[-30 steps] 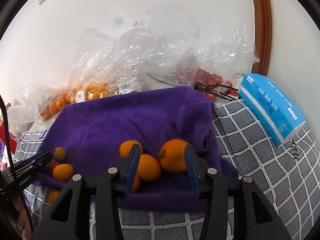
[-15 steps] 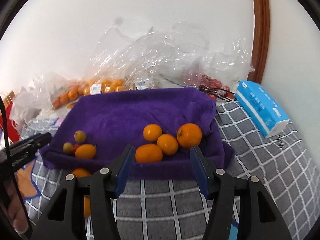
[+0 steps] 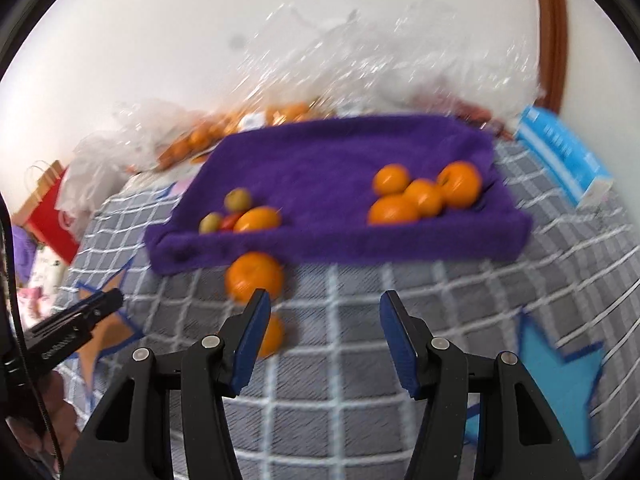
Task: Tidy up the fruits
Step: 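Withdraw both open tools from the towel toward the loose oranges, then grasp an orange with the right tool while the left tool grasps another orange, then lift both held oranges and carry them over the purple towel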
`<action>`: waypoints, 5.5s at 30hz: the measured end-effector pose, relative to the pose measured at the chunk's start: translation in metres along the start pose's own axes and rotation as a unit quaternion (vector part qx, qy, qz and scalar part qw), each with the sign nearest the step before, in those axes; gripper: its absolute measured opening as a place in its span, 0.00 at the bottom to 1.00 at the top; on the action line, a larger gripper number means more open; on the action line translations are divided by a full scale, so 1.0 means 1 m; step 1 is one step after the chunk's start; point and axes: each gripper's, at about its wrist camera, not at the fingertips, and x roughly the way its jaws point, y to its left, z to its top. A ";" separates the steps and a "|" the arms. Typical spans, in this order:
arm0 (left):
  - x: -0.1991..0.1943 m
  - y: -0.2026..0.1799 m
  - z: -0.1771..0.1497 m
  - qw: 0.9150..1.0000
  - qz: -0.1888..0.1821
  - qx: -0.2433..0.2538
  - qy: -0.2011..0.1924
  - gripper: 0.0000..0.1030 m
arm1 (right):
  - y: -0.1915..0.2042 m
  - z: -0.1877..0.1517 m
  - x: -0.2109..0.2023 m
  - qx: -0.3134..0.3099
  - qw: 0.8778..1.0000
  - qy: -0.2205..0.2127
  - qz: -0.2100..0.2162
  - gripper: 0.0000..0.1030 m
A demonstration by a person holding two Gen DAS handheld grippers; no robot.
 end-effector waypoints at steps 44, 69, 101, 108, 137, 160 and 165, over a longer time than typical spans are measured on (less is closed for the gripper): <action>0.009 0.008 -0.021 1.000 -0.022 0.021 -0.009 0.38 | 0.008 -0.016 0.012 -0.054 0.998 -0.014 -0.043 0.33; 0.030 -0.108 -0.016 0.992 -0.076 0.094 0.042 0.38 | -0.094 -0.021 -0.014 -0.003 0.992 -0.053 -0.116 0.33; 0.066 -0.160 -0.003 0.990 -0.054 0.132 0.016 0.49 | -0.096 -0.018 0.008 -0.015 0.995 -0.005 -0.103 0.33; 0.065 -0.155 -0.002 0.990 -0.067 0.123 0.015 0.49 | -0.096 -0.018 0.010 -0.019 0.994 -0.001 -0.105 0.33; 0.026 -0.145 -0.005 0.986 -0.119 0.095 -0.063 0.39 | -0.101 -0.018 -0.004 0.004 0.995 -0.035 -0.098 0.33; 0.019 -0.135 0.002 0.990 -0.102 0.068 -0.075 0.39 | -0.085 0.010 -0.024 -0.001 0.994 -0.073 -0.079 0.33; 0.014 -0.128 0.003 0.991 -0.096 0.058 -0.068 0.39 | -0.074 0.011 -0.027 -0.012 0.994 -0.075 -0.075 0.33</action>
